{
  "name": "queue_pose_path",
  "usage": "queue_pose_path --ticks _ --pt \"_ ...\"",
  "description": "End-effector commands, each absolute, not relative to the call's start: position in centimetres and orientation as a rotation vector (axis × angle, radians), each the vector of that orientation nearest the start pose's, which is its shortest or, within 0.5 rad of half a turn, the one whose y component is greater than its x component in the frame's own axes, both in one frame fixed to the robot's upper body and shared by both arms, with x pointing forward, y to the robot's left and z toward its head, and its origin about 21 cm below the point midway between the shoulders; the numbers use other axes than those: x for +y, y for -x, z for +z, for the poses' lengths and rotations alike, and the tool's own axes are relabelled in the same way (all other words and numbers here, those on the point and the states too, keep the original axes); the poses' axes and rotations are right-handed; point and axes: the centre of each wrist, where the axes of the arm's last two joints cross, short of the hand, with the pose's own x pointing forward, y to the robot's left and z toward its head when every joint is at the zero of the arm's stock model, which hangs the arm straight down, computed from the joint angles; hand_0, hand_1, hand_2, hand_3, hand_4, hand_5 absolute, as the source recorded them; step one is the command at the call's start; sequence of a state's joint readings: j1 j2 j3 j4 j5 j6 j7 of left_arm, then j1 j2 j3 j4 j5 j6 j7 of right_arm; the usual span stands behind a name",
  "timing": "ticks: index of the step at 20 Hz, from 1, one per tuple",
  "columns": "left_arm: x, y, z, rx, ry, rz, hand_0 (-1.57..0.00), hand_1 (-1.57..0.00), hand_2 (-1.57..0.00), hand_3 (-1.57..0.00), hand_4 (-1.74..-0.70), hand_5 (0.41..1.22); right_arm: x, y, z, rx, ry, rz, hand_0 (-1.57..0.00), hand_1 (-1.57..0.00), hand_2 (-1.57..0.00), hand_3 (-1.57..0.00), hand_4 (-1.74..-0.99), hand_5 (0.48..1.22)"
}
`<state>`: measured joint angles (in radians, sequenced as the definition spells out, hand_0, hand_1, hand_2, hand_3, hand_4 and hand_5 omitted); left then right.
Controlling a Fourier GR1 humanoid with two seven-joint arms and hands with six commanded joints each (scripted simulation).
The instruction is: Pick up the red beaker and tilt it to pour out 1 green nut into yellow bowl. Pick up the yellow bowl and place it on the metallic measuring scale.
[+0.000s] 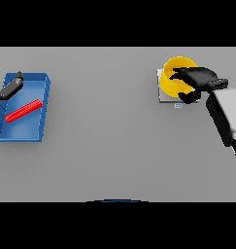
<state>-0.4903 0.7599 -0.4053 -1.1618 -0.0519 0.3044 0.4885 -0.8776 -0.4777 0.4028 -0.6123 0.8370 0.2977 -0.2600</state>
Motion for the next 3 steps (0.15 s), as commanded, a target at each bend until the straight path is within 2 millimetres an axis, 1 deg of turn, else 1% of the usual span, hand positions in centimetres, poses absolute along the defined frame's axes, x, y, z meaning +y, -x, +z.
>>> queue_pose_path --ticks 1,3 --pt "33.37 -34.78 8.65 -1.103 -0.883 -0.452 0.0 0.0 0.0 0.0 -0.72 0.665 -27.28 -43.19 7.66 -1.065 0.639 1.663 -0.03 -0.03 -0.04 -0.19 -1.5 0.763" --pt "33.55 -34.73 8.32 -1.091 -0.88 -0.449 0.0 0.0 0.0 0.0 -0.73 0.665 -27.46 -43.28 7.74 -1.047 0.639 1.657 -0.02 -0.02 -0.03 -0.15 -1.478 0.738"
